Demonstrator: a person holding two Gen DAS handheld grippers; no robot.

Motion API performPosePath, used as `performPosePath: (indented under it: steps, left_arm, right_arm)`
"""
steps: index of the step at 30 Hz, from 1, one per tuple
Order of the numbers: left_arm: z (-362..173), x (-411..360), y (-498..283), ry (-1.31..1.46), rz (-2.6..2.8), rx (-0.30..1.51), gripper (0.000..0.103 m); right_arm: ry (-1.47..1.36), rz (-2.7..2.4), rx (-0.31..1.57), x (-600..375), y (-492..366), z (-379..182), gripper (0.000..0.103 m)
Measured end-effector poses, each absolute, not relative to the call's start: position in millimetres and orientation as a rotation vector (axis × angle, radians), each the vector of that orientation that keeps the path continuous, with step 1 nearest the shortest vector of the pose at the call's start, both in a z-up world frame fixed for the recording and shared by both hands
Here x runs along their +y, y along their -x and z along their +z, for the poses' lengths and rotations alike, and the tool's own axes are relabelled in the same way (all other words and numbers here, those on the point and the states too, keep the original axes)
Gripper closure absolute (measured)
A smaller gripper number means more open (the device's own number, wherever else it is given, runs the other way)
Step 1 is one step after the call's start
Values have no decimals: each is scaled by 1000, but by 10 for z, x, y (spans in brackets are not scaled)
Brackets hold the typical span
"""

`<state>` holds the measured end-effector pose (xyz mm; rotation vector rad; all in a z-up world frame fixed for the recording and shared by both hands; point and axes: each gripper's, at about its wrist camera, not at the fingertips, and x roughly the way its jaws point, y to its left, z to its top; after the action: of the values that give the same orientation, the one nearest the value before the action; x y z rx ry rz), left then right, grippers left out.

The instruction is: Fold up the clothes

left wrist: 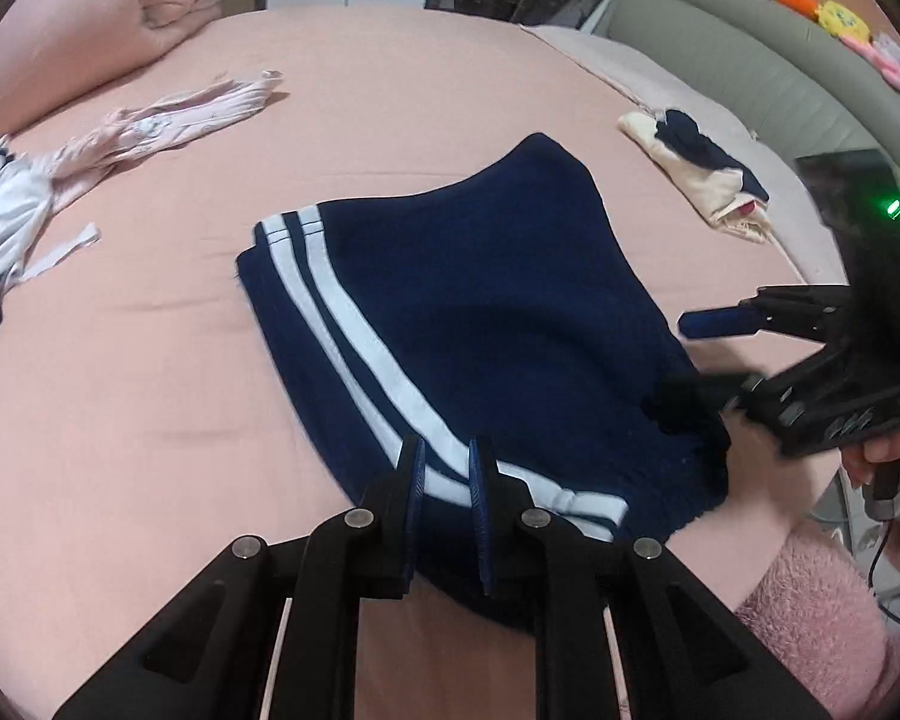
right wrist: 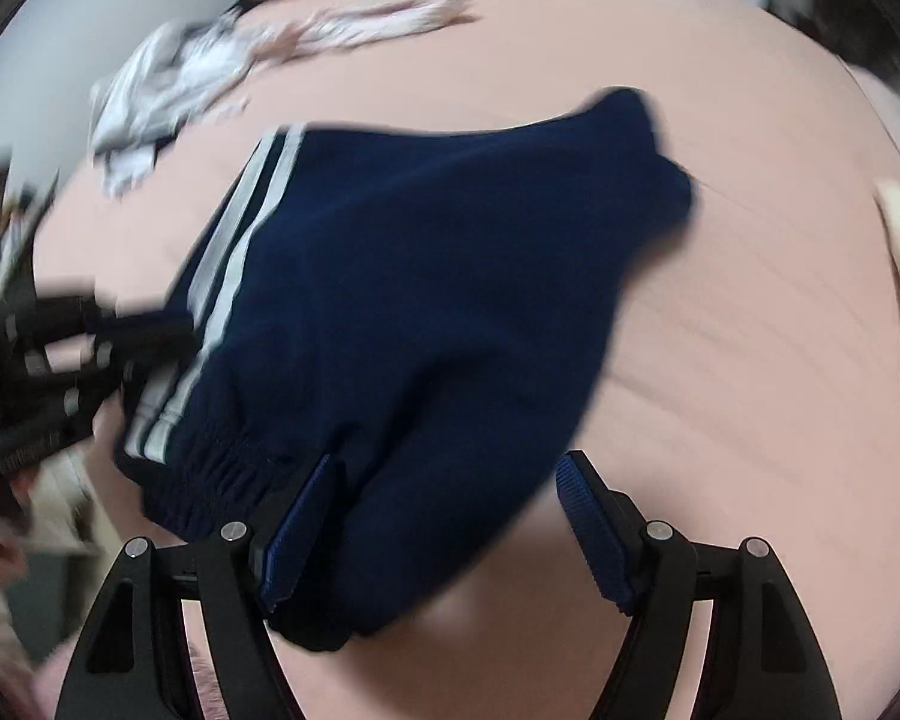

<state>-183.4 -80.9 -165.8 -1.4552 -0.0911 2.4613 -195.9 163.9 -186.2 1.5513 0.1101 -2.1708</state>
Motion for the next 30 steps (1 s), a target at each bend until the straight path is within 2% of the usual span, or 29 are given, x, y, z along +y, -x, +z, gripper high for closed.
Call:
performPosePath:
  steps: [2, 4, 6, 10, 13, 16, 19, 23, 27, 30]
  left_arm:
    - [-1706, -735, 1833, 1486, 2452, -24, 90]
    - [-1809, -677, 1855, 1549, 2429, 25, 90]
    - [-1782, -698, 1854, 1552, 2415, 10, 90]
    - [-1660, -850, 1851, 1526, 2390, -27, 90]
    - [-1587, -881, 2020, 1479, 2436, -20, 90]
    - [-1578, -806, 2239, 1448, 2430, -66, 90]
    - [-1672, -625, 2419, 1428, 2372, -104, 90]
    - [-1905, -487, 2478, 1497, 2349, 5, 90]
    - [-1892, -720, 2280, 1494, 2356, 119, 89]
    - [-1791, -837, 2198, 1464, 2371, 111, 89]
  right_arm:
    - [-1513, -2197, 58, 1642, 1919, -1796, 27]
    - [-1558, -2204, 85, 1588, 1908, -1854, 27]
    - [-1690, -2150, 147, 1579, 1889, -2063, 27]
    - [-1721, -2115, 93, 1786, 1753, -2068, 27]
    - [-1713, -2104, 62, 1824, 1794, -1948, 27]
    - [-1603, -2187, 139, 1657, 1950, -1783, 27]
    - [-1552, -2180, 137, 1391, 2152, -1861, 27]
    - [-1586, -2138, 265, 999, 2472, -2355, 27]
    - [-1611, -2102, 324, 1194, 2291, -2309, 27]
    - [-1606, -2093, 315, 1412, 2188, -2243, 26]
